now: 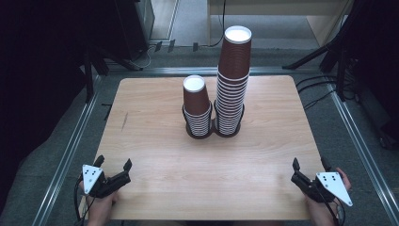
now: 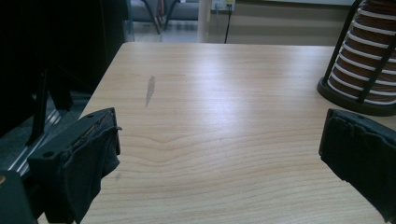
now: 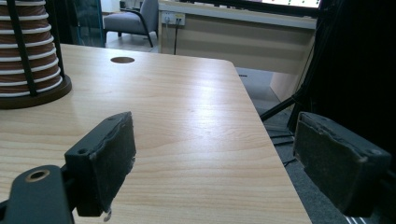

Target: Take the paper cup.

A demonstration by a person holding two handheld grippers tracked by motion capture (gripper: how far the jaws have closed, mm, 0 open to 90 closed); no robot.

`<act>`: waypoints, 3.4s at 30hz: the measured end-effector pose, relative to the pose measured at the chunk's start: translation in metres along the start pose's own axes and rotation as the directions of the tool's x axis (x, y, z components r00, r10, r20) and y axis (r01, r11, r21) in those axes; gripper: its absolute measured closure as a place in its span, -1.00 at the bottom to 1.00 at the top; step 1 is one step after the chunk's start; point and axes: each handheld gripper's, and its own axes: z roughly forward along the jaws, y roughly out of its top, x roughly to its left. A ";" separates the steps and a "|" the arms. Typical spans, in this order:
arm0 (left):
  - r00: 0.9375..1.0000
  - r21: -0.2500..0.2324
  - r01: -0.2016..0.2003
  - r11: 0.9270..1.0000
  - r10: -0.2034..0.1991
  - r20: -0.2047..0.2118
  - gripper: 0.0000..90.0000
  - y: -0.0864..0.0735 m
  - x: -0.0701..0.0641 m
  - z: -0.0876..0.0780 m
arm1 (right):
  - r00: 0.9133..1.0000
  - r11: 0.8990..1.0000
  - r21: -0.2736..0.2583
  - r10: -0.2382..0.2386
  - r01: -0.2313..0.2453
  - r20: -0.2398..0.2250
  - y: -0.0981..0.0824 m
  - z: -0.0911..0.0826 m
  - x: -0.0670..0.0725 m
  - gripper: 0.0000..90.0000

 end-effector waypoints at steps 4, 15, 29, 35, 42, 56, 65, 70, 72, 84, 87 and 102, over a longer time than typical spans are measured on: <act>1.000 0.012 0.008 1.000 -0.008 0.013 -1.00 0.000 0.001 0.002 | 1.000 1.000 0.017 0.015 -0.015 0.006 0.001 0.003 -0.001 -0.70; 1.000 0.027 0.004 1.000 -0.004 0.010 -1.00 0.000 0.001 0.004 | 0.998 0.996 0.057 0.064 -0.063 -0.009 0.009 0.009 -0.006 -0.72; 0.999 0.033 0.025 0.999 -0.026 0.026 -1.00 0.000 0.004 0.003 | 0.995 0.999 0.032 0.037 -0.034 -0.087 0.044 0.004 0.019 -1.00; 1.000 0.036 0.006 0.999 -0.007 0.021 -1.00 0.000 0.001 0.004 | 0.992 0.999 0.008 0.037 -0.036 -0.119 0.063 0.001 0.031 -1.00; 1.000 0.038 0.007 0.999 -0.008 0.026 -1.00 0.000 0.001 0.005 | 0.988 0.999 -0.036 0.028 -0.034 -0.153 0.090 0.003 0.046 -1.00; 0.999 0.037 0.009 0.999 -0.010 0.031 -1.00 -0.001 0.001 0.005 | 0.980 0.994 -0.090 0.039 -0.057 -0.193 0.126 0.010 0.062 -1.00; 1.000 0.035 0.005 0.999 -0.006 0.030 -1.00 -0.001 0.001 0.005 | 0.967 0.989 -0.118 0.062 -0.093 -0.245 0.149 0.017 0.077 -1.00; 1.000 0.034 0.001 0.999 -0.002 0.030 -1.00 -0.001 0.000 0.005 | 0.966 0.988 -0.126 0.057 -0.091 -0.251 0.160 0.020 0.084 -1.00; 1.000 0.034 0.001 0.999 -0.002 0.031 -1.00 -0.001 0.000 0.005 | 0.966 0.987 -0.132 0.052 -0.088 -0.254 0.164 0.022 0.087 -1.00; 0.999 0.034 0.000 0.999 -0.001 0.036 -1.00 -0.001 0.000 0.005 | 0.957 0.985 -0.149 0.047 -0.093 -0.287 0.184 0.031 0.106 -1.00; 0.999 0.033 -0.001 0.999 -0.001 0.037 -1.00 -0.001 0.000 0.005 | 0.956 0.985 -0.143 0.048 -0.093 -0.291 0.190 0.035 0.112 -1.00; 0.999 0.031 -0.008 0.999 0.007 0.042 -1.00 -0.001 -0.001 0.005 | 0.949 0.984 -0.153 0.042 -0.094 -0.313 0.213 0.053 0.134 -1.00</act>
